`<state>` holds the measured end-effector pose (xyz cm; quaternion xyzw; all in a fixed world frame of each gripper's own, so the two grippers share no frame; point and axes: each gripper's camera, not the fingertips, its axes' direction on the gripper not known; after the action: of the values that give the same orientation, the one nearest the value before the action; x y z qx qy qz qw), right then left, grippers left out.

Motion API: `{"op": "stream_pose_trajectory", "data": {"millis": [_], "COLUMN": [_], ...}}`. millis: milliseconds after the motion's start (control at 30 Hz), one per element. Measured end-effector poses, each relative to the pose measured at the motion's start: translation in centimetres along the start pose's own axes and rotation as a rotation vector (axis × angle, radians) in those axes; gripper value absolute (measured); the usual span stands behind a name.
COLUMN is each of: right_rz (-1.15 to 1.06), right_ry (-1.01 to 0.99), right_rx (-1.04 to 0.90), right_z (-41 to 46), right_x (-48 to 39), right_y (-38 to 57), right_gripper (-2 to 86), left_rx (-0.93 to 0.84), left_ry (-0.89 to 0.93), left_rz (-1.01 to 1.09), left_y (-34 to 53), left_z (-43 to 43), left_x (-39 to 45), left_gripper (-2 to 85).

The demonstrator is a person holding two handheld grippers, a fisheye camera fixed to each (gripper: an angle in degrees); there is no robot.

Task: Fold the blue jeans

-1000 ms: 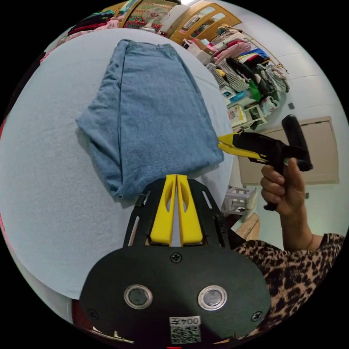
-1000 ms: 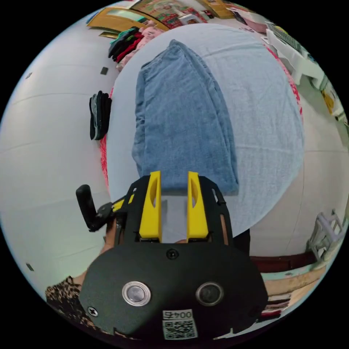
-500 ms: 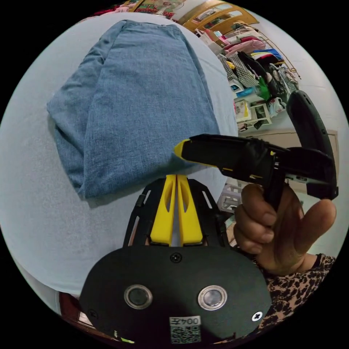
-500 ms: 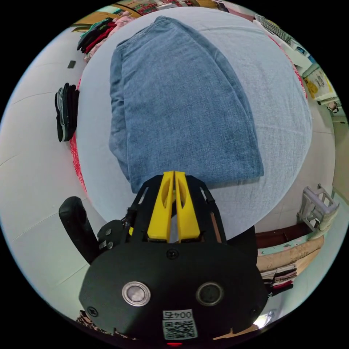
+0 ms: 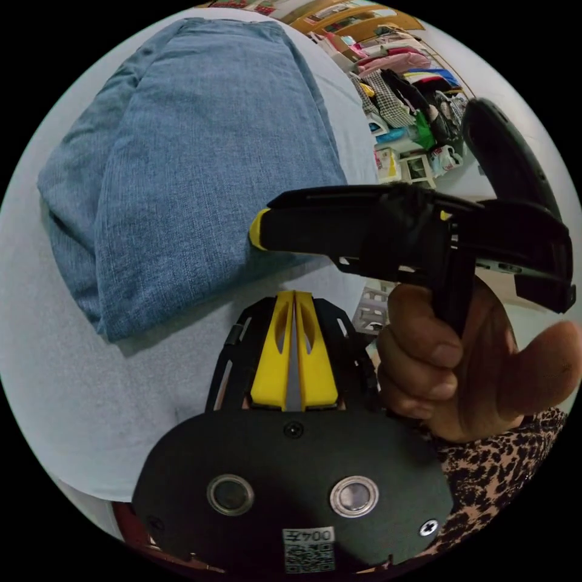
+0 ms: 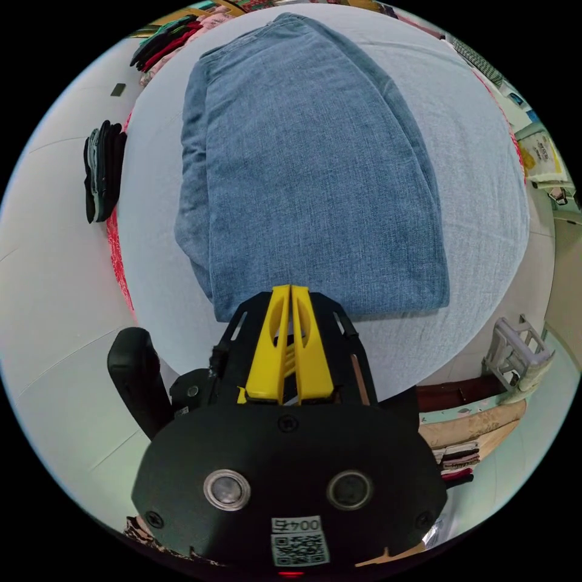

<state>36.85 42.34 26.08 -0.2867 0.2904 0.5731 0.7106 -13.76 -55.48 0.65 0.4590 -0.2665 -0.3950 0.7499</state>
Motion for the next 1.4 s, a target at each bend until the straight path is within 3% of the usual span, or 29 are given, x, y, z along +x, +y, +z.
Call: {"op": "stream_pose_trajectory", "data": {"millis": [167, 367, 900, 1100, 1400], "right_rz": [-0.041, -0.060, -0.100, -0.161, -0.095], "right_ry": [0.045, 0.054, 0.014, 0.019, 0.026], "right_rx": [0.033, 0.053, 0.076, 0.146, 0.204], "right_z": [-0.4, -0.7, -1.1, -2.4, -4.2], "right_x": [-1.0, -1.1, -0.3, -0.5, 4.3], "right_y": [0.6, 1.2, 3.8, 5.0, 6.1], "right_gripper": [-0.7, -0.7, -0.7, -0.8, -0.8], "left_rx": [-0.022, -0.030, -0.036, -0.058, 0.028], "left_ry": [-0.173, -0.257, -0.384, -0.337, -0.408], "left_rz": [0.084, 0.127, 0.164, 0.150, 0.146], "left_y": [-0.5, -0.5, 0.4, 0.4, 2.2], "left_z": [0.3, 0.8, 1.0, 1.2, -0.4], "left_x": [3.1, 4.8, 6.9, 6.9, 6.1], "left_gripper": [0.1, 0.1, -0.3, -0.4, 0.0]}}
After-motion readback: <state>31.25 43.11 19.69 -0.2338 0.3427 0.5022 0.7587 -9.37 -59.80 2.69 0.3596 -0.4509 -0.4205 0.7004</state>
